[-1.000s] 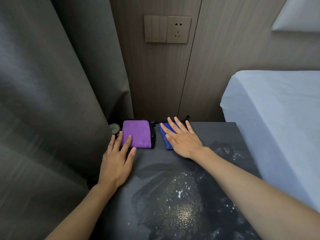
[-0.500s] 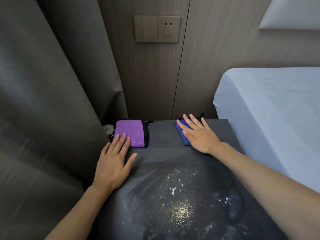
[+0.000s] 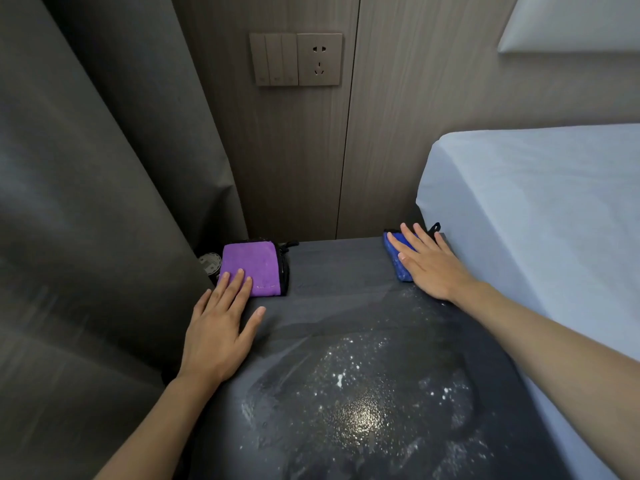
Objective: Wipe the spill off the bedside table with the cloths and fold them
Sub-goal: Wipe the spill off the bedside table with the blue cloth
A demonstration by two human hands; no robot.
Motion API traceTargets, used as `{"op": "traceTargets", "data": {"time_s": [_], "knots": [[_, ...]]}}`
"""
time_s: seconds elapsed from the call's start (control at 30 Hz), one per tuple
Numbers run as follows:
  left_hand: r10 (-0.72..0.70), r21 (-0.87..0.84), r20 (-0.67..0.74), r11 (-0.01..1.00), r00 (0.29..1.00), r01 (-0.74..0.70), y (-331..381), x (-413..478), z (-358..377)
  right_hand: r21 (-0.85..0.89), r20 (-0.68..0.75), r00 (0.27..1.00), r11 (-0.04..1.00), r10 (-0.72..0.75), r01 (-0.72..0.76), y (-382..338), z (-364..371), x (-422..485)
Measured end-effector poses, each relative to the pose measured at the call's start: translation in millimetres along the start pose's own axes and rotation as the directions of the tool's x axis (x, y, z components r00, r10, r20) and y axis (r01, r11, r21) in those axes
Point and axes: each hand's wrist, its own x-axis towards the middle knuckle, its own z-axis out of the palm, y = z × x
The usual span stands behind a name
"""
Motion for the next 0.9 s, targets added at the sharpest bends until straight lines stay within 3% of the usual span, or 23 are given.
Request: {"op": "traceTargets", "data": {"time_s": [0.3,0.57,0.9], "knots": [[-0.024,-0.13,-0.005,0.991,1.0,0.024,-3.5,3.0,3.5,0.113,-0.01,0.961,0.955,0.276,-0.273,-10.6,5.4,-20.1],[-0.007,-0.21,-0.017,0.978,1.0,0.003,-6.4,4.6,7.7,0.176,-0.01,0.825,0.813,0.565,-0.555,-58.6,11.5,-44.1],[-0.002,-0.26,-0.018,0.966,1.0,-0.003,-10.5,4.7,11.7,0.208,-0.01,0.807,0.79,0.591,-0.576,-124.0,19.5,-67.6]]}}
